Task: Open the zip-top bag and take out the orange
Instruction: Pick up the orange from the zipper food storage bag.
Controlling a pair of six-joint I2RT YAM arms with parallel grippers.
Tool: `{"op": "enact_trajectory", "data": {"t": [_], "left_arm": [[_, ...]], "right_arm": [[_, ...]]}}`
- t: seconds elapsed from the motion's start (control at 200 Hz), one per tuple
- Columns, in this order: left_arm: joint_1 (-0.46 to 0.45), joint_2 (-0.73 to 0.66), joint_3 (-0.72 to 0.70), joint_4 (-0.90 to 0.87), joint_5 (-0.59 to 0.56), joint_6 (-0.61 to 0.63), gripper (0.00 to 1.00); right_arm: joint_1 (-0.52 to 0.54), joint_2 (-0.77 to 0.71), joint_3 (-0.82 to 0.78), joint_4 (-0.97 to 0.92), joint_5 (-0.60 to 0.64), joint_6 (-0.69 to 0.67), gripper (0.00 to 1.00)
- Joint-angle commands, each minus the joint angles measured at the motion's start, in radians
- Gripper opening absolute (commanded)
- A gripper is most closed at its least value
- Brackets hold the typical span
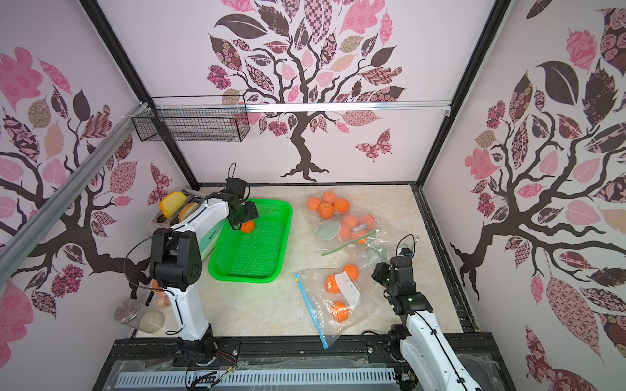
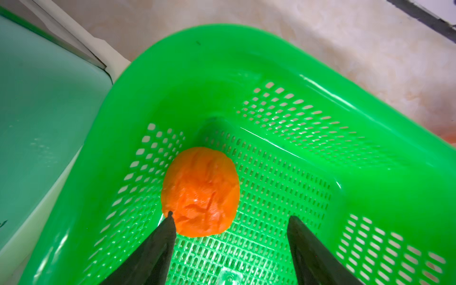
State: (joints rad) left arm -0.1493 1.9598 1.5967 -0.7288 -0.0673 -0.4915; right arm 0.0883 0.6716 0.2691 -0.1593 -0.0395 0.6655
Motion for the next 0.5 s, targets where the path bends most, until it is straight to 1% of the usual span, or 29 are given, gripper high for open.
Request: {"op": "enact_trajectory", "data": {"t": [0.0, 0.075, 0.115, 0.185, 0.21, 0.26, 0.305, 0.32, 0.37, 0.425, 0.495], "left_arm": [[-0.013, -0.079, -0.056, -0.008, 0.038, -0.003, 0.72], [-0.057, -0.208, -0.188, 0.069, 0.126, -0.012, 0.68], [-0.102, -0.286, -0.278, 0.122, 0.162, -0.029, 0.64], [-0.216, -0.428, -0.463, 0.247, 0.238, -0.04, 0.58], [-0.256, -0.47, -0.525, 0.277, 0.243, -0.057, 0.54], [-0.333, -0.556, -0.638, 0.322, 0.245, -0.109, 0.43], [-0.417, -0.626, -0.725, 0.364, 0.257, -0.115, 0.4], [-0.442, -0.648, -0.745, 0.362, 0.246, -0.122, 0.39], [-0.529, -0.715, -0.792, 0.326, 0.192, -0.144, 0.3], [-0.631, -0.777, -0.833, 0.332, 0.181, -0.137, 0.29], [-0.726, -0.837, -0.845, 0.28, 0.19, -0.137, 0.27]], "right_arm": [[-0.004, -0.01, 0.002, -0.002, 0.003, -0.008, 0.21], [-0.005, -0.005, 0.002, 0.005, 0.01, -0.007, 0.21], [-0.009, -0.002, 0.002, 0.008, 0.007, -0.007, 0.21], [-0.016, 0.003, 0.004, 0.011, 0.001, -0.009, 0.21], [-0.018, 0.004, 0.004, 0.009, 0.0, -0.01, 0.21], [-0.018, 0.003, 0.002, 0.011, -0.006, -0.009, 0.21], [-0.018, 0.002, 0.002, 0.008, -0.005, -0.009, 0.21], [-0.018, 0.002, 0.002, 0.008, -0.004, -0.01, 0.21], [-0.019, 0.0, -0.001, 0.013, -0.004, -0.009, 0.21], [-0.021, 0.002, 0.002, 0.011, -0.002, -0.009, 0.21], [-0.021, 0.002, 0.003, 0.01, -0.002, -0.009, 0.21]]}}
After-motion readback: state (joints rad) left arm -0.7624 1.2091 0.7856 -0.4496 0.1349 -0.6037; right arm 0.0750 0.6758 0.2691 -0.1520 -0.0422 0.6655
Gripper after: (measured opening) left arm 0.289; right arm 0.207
